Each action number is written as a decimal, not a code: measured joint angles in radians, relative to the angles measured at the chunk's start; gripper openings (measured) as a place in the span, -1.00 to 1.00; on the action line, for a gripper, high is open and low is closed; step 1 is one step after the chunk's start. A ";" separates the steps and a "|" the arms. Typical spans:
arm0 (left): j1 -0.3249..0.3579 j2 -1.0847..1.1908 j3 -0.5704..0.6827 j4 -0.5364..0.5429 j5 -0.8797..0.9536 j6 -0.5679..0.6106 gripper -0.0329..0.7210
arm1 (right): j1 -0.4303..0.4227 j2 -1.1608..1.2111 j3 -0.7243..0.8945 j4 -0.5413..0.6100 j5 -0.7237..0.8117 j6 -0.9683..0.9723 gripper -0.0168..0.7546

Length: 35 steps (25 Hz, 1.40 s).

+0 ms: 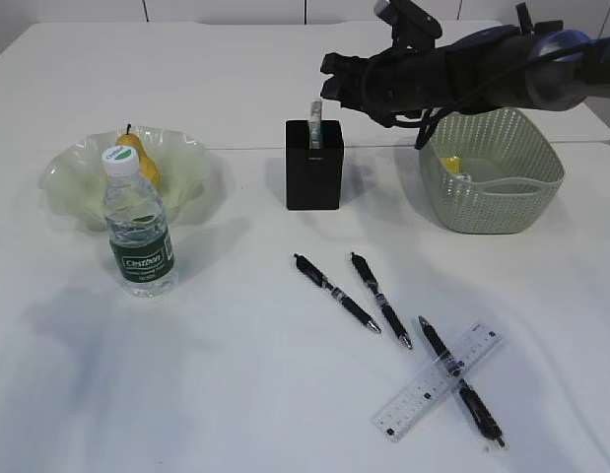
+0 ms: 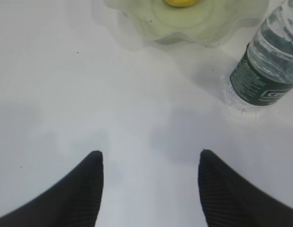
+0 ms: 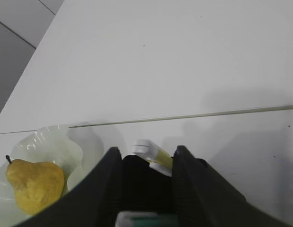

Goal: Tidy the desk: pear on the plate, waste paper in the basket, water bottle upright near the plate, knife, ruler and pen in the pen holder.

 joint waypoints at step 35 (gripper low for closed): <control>0.000 -0.173 0.000 0.019 0.239 -0.014 0.15 | 0.000 -0.510 0.087 -1.082 0.730 0.642 -0.25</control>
